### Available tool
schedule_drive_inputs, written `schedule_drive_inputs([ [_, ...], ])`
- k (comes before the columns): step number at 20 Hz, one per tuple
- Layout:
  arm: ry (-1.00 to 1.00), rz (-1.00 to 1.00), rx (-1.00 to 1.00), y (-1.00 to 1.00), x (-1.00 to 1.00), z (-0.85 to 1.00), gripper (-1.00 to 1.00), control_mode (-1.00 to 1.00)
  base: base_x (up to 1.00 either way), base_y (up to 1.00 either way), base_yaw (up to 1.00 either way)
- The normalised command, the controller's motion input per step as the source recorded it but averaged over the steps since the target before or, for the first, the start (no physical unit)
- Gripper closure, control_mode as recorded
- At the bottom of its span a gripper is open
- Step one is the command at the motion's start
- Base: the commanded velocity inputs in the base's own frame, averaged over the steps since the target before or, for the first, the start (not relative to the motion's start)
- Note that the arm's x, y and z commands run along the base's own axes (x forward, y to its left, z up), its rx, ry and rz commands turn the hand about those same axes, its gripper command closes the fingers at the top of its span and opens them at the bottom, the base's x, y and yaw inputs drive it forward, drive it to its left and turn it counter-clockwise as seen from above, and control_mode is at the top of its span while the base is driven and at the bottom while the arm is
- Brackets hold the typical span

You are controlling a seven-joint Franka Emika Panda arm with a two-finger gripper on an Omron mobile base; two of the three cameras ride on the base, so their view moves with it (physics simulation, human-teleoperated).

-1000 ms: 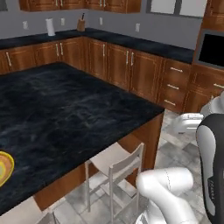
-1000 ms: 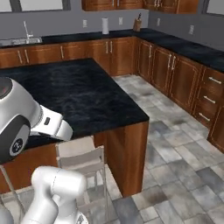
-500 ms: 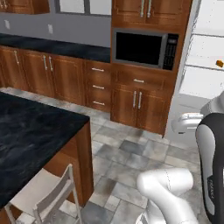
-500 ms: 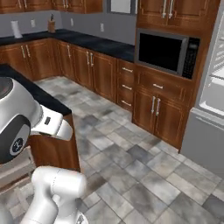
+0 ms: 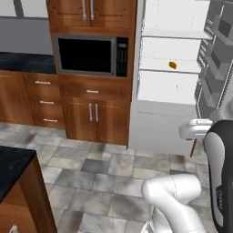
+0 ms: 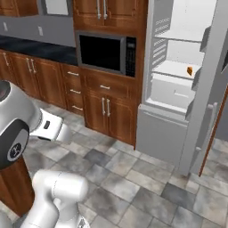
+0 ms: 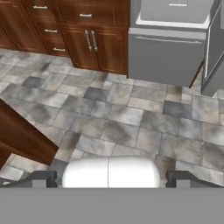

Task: Take the cheese, fish, and garlic from the fridge and place them on the plate on the dining counter to create an appetizer plate.

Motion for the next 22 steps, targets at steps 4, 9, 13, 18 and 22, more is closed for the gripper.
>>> schedule_drive_inputs([
  [4, 0.0, 0.0, 0.0, 0.0, 0.0, 0.0, -1.0, 1.0, 1.0, 0.08, -0.23],
  [9, 0.0, 0.0, 0.0, 0.0, 0.0, 0.0, -1.0, 1.0, 0.86, -0.17, -0.28],
  [13, 0.0, 0.0, 0.0, 0.0, 0.0, 0.0, -1.0, 1.0, 0.46, -0.49, -0.33],
  [18, 0.0, 0.0, 0.0, 0.0, 0.0, 0.0, -1.0, 1.0, 0.56, -0.17, -0.31],
  [22, 0.0, 0.0, 0.0, 0.0, 0.0, 0.0, -1.0, 1.0, 0.91, 0.0, -0.23],
])
